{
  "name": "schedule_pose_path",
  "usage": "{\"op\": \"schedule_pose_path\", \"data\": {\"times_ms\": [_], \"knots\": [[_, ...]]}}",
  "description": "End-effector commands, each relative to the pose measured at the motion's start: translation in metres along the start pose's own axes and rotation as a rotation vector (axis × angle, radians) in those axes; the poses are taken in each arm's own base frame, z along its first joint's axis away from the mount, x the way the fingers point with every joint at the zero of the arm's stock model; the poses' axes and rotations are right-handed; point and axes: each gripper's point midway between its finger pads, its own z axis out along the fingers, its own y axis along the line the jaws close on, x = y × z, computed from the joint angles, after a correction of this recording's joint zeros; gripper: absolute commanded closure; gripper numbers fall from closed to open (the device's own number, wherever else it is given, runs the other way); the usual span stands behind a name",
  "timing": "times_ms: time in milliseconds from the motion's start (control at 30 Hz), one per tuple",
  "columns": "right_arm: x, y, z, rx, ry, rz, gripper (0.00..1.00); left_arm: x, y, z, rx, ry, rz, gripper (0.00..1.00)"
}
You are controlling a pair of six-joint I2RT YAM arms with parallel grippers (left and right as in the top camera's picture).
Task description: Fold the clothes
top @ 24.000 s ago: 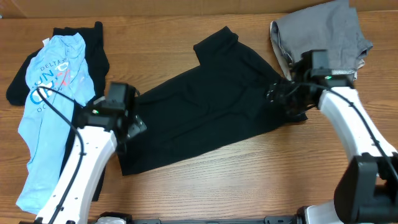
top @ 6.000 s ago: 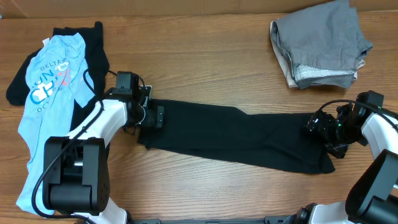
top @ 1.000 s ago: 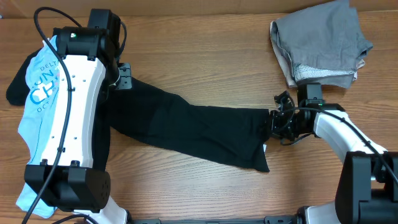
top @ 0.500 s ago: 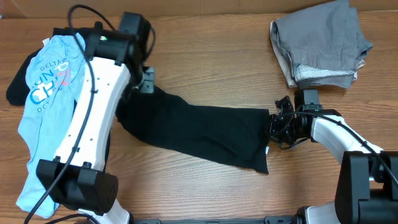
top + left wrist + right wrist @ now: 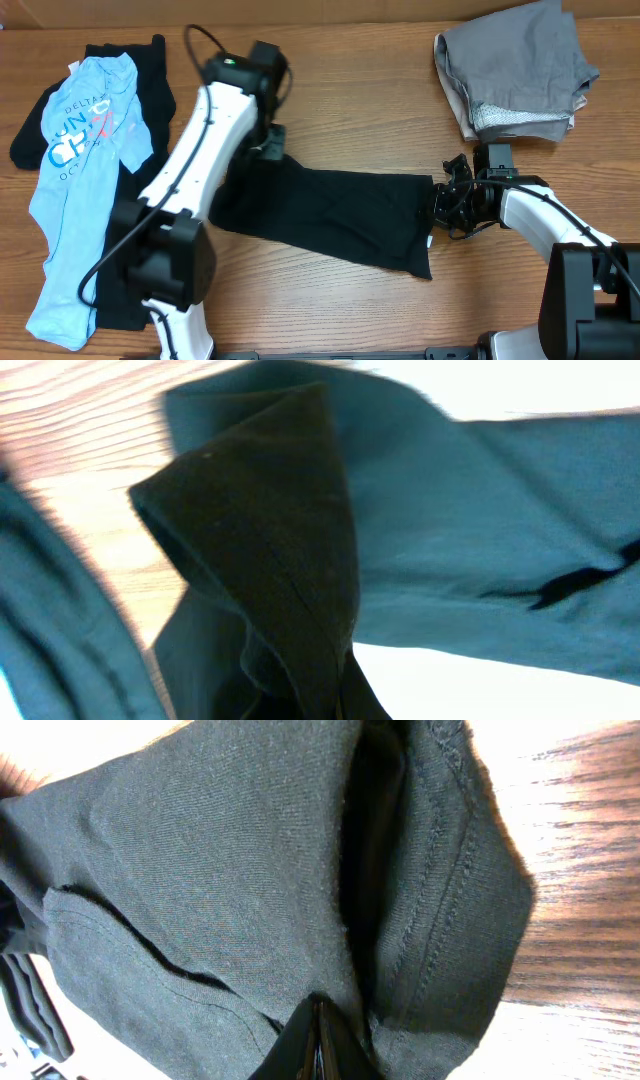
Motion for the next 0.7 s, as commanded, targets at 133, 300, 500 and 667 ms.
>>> {"op": "schedule_pose_path", "data": {"times_ms": [133, 300, 500, 667], "knots": [[-0.001, 0.000, -0.002, 0.006, -0.014, -0.004, 0.96, 0.000, -0.065, 0.042, 0.095, 0.071, 0.084, 0.96], [-0.001, 0.000, -0.002, 0.006, -0.014, -0.004, 0.96, -0.001, -0.096, 0.054, 0.167, 0.080, 0.123, 0.96], [-0.001, 0.000, -0.002, 0.006, -0.014, 0.000, 0.96, 0.000, -0.109, 0.055, 0.171, 0.064, 0.154, 0.14], [-0.002, 0.001, -0.002, 0.005, -0.015, 0.018, 0.96, -0.003, -0.102, 0.050, 0.161, 0.061, 0.150, 0.00]]}}
